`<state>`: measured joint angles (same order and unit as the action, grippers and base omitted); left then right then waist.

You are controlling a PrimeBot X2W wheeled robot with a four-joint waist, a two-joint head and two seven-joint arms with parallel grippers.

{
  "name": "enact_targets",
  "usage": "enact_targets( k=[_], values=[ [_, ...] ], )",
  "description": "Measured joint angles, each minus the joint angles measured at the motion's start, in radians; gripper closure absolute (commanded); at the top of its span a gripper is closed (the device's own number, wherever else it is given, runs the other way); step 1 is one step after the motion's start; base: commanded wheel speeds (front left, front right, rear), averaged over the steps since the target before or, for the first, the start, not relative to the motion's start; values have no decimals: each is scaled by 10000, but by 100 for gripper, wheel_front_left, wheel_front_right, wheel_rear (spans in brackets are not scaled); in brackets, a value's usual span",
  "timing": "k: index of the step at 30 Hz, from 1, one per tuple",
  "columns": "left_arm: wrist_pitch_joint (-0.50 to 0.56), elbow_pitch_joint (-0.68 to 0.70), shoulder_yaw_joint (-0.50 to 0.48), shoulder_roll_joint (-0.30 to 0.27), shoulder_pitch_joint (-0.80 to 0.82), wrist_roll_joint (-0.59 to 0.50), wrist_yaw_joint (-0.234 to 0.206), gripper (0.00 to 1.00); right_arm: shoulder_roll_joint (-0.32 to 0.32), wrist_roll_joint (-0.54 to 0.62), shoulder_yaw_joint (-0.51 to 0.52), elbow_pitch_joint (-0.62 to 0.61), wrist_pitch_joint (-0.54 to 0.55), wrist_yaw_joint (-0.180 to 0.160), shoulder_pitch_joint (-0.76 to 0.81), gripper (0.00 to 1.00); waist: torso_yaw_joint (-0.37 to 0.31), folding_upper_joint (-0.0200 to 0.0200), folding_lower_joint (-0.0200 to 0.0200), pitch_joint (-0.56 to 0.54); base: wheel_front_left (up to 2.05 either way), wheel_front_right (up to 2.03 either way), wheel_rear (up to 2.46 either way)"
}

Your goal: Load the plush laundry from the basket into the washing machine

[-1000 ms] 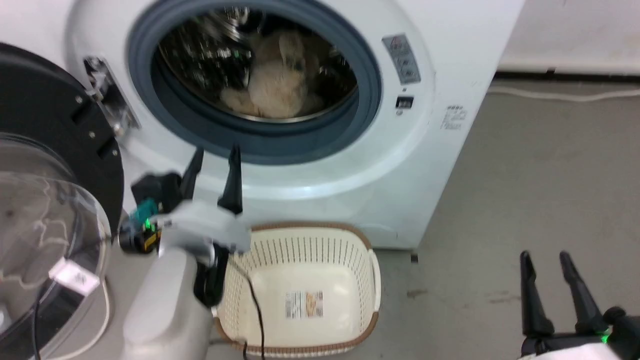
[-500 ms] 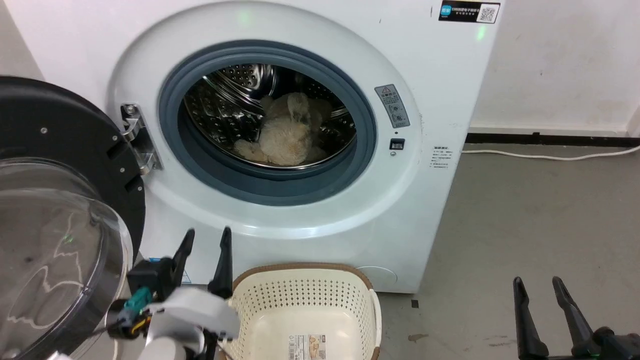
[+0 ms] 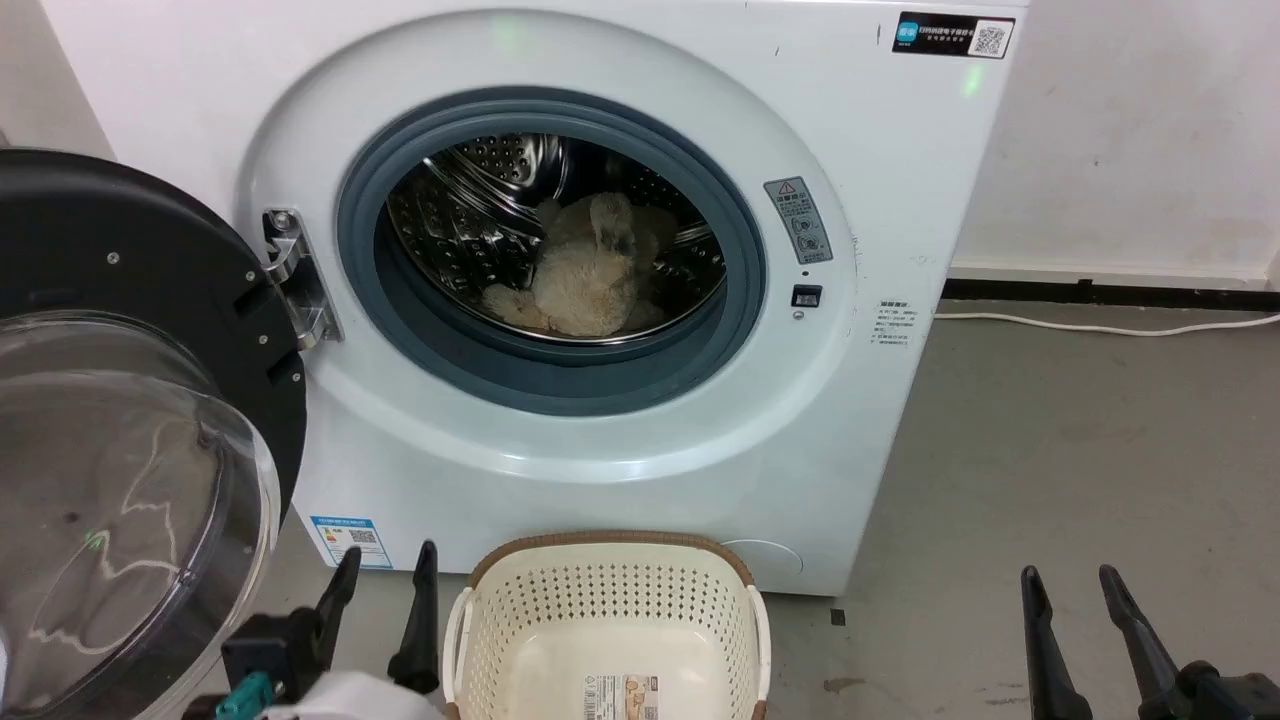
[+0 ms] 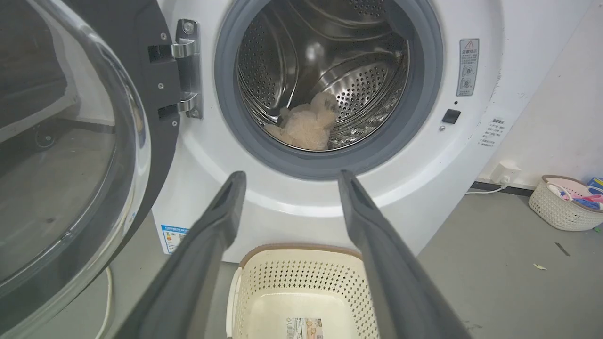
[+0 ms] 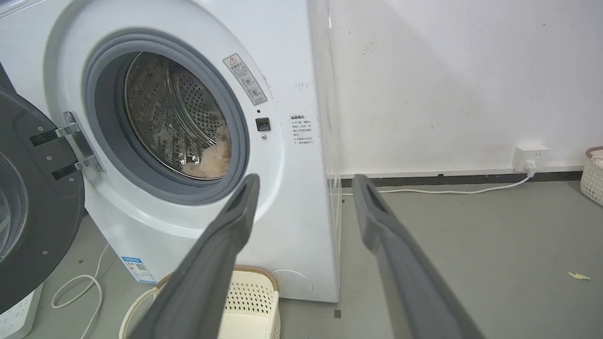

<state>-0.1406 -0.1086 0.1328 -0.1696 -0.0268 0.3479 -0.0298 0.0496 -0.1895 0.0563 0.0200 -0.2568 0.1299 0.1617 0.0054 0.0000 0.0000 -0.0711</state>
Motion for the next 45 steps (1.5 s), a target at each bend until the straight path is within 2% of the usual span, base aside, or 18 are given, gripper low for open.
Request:
enact_targets(
  k=[8, 22, 42, 43, 45],
  values=[
    [-27, 305, 102, 50, -660, 46, -155, 0, 0, -2, -38, 130, 0, 0, 274, 0, 76, 0, 0, -61, 0, 0, 0],
    [-293, 575, 328, -35, -660, -238, -222, 0, 0, -2, -27, 190, 100, 0, 361, 0, 65, 0, 0, 2, 0, 0, 0],
    [-454, 474, 428, -86, -537, -88, -272, 0, 0, -4, -67, 201, 100, 0, 360, 0, 16, 0, 1, 37, 0, 0, 0],
    [-447, 472, 428, -88, -538, -90, -278, 100, 0, -4, -67, 203, 100, 0, 360, 100, 14, 0, 0, 34, 0, 0, 0],
    [-445, 470, 435, -71, -543, -90, -290, 100, 0, -4, -59, 203, 100, 0, 358, 100, 14, 0, 0, 34, 0, 0, 0]
  ],
)
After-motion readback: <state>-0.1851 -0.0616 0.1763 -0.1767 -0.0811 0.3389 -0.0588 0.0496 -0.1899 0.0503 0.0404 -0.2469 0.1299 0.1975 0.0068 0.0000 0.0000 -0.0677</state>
